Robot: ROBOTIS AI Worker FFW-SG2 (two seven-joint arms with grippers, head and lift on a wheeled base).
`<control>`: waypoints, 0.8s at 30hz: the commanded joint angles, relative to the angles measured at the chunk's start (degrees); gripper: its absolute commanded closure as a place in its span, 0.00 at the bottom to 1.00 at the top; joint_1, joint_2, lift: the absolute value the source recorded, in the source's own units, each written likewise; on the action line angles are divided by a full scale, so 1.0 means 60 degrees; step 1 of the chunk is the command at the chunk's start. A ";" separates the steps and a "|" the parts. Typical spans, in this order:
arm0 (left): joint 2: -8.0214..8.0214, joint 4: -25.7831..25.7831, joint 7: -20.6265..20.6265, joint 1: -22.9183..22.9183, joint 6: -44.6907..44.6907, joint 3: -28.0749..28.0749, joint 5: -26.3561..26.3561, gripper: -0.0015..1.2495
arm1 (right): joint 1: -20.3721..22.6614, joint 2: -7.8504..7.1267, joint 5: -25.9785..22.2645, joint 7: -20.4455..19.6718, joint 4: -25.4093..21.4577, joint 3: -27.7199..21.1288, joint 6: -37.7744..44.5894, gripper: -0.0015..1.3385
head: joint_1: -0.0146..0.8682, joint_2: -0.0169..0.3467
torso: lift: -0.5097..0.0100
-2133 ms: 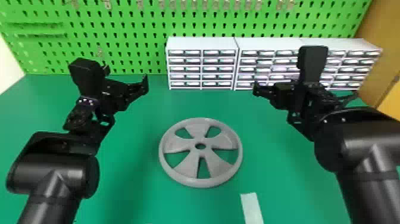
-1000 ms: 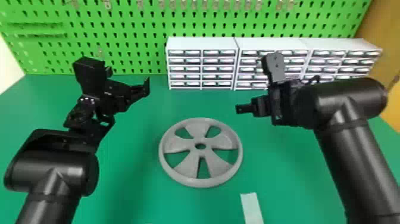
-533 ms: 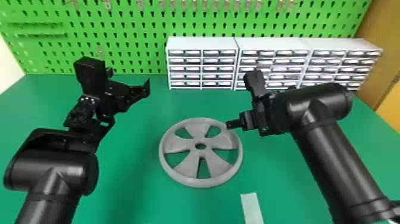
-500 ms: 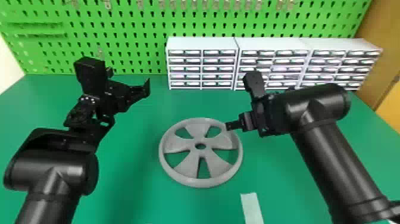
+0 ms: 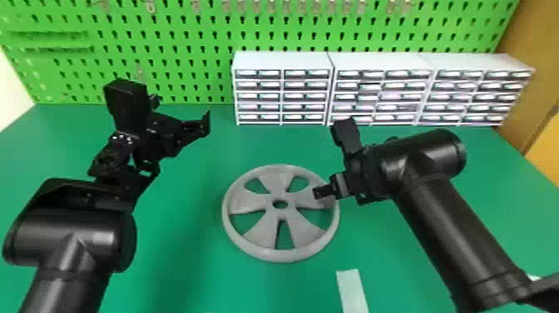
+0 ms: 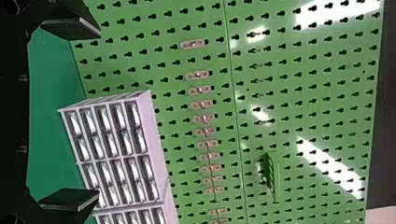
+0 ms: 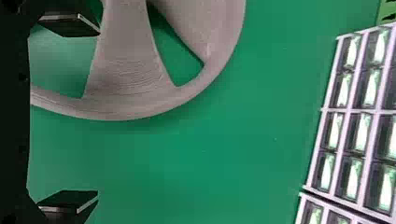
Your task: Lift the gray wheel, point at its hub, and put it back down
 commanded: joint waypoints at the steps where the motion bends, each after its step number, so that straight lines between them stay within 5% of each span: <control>1: 0.0002 -0.0001 -0.0024 0.0000 0.0017 -0.0019 -0.0010 0.07 | -0.0013 0.0003 0.0042 0.0000 0.0261 -0.0020 -0.0141 0.06 | 0.80 0.18 | 0.81; 24: 0.0002 -0.0001 -0.0141 0.0000 0.0046 -0.0048 -0.0068 0.07 | 0.0002 -0.0011 0.0232 0.0000 0.0891 -0.0020 -0.0610 0.06 | 0.80 0.18 | 0.81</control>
